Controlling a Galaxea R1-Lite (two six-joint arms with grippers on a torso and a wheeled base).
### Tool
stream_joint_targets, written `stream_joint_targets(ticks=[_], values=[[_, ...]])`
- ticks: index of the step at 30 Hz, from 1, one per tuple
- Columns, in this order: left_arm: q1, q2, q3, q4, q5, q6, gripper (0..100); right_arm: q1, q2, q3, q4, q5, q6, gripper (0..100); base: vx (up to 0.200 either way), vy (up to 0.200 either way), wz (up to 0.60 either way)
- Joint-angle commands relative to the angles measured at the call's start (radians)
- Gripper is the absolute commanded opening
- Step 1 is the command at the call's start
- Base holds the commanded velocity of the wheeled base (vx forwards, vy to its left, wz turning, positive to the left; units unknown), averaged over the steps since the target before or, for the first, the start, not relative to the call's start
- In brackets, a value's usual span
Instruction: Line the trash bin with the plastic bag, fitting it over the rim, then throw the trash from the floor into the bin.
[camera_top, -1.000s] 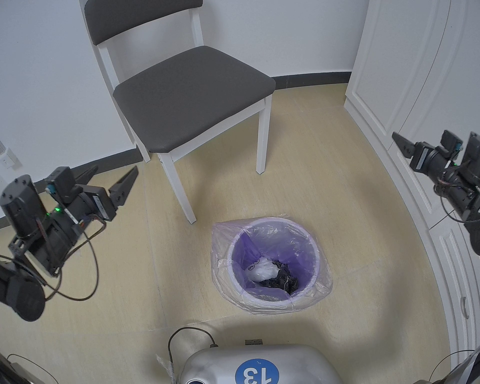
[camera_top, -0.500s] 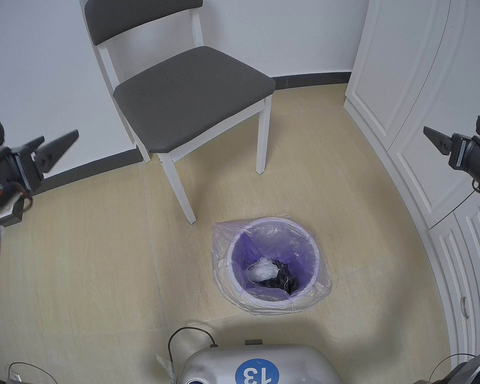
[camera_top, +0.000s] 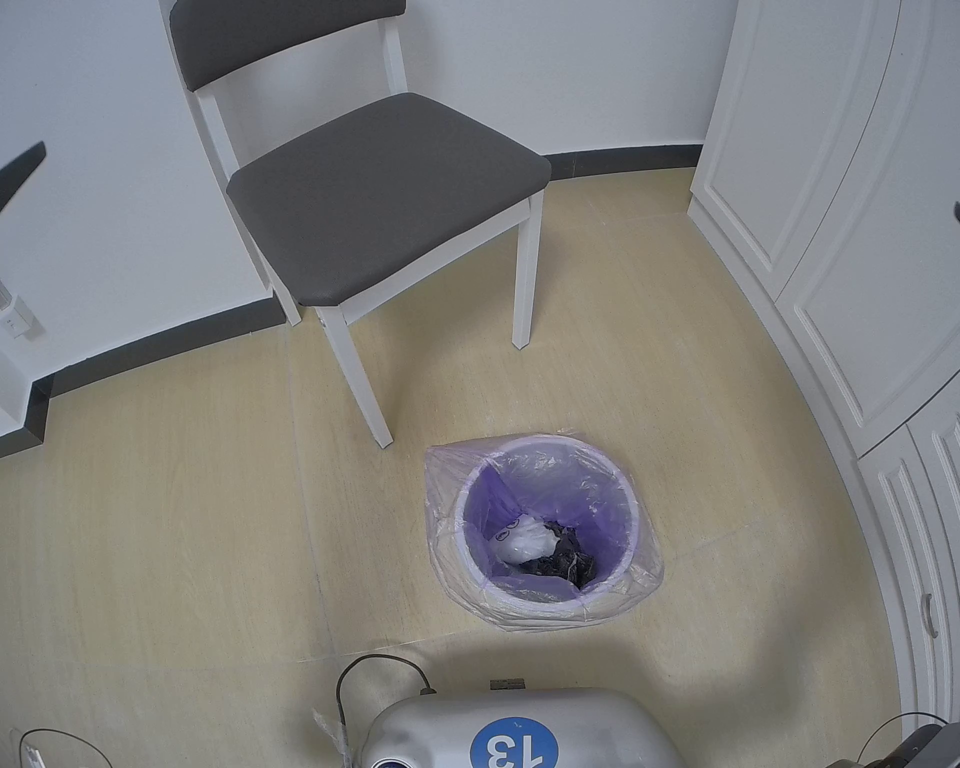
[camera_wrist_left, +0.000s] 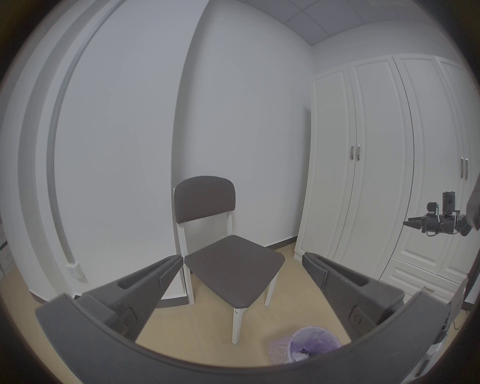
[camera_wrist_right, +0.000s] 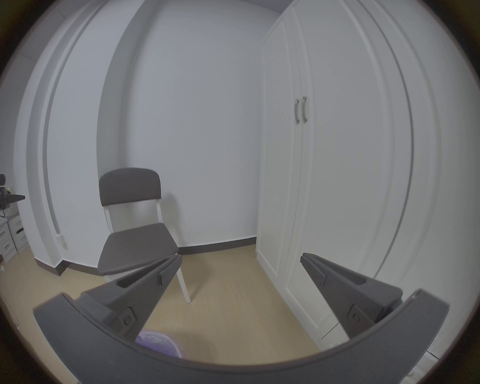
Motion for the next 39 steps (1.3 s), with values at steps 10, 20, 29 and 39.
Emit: stream_joint_targets(ticks=[10, 20, 29, 39], values=[[0.007, -0.329, -0.171, 0.356, 0.017, 0.005, 100, -0.004, -0.550, 0.007, 0.384, -0.013, -0.008, 100, 0.000, 0.000, 0.00], [0.068, -0.561, -0.010, 0.442, 0.019, 0.004, 100, -0.006, -0.817, 0.023, 0.602, -0.006, -0.002, 100, 0.000, 0.000, 0.00], [0.102, -0.694, -0.035, 0.652, 0.019, 0.005, 100, -0.021, -0.817, 0.020, 0.606, 0.027, 0.053, 100, 0.000, 0.000, 0.00], [0.081, -0.860, 0.166, 0.669, 0.019, 0.005, 100, -0.024, -0.800, 0.047, 0.599, 0.120, 0.021, 100, 0.000, 0.000, 0.00]])
